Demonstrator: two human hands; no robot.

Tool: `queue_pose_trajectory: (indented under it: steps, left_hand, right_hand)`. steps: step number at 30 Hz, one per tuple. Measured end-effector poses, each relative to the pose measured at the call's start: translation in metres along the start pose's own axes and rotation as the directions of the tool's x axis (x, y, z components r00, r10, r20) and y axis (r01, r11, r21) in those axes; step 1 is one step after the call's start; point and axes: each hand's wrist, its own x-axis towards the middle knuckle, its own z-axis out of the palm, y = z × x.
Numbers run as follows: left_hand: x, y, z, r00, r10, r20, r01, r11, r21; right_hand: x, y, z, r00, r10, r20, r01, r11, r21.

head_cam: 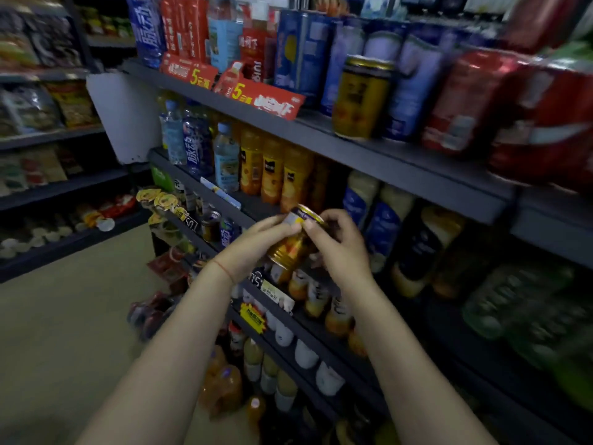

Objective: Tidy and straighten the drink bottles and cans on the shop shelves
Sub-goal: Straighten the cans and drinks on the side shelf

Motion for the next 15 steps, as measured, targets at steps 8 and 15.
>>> queue_pose_trajectory:
  steps: [8,15]
  left_hand:
    - [-0.121,0.017,0.236,0.979,0.138,-0.148,-0.179,0.934,-0.309]
    - [-0.160,0.116,0.383,0.961,0.245,-0.130,-0.273,0.922,-0.276]
  right_hand:
    - [-0.157,-0.025,-0.199,0.987,-0.037,0.156,0.025,0.997,0.075]
    - [-0.229,-0.107,-0.337,0.985,-0.156,0.069,0.141,0.973,0.184]
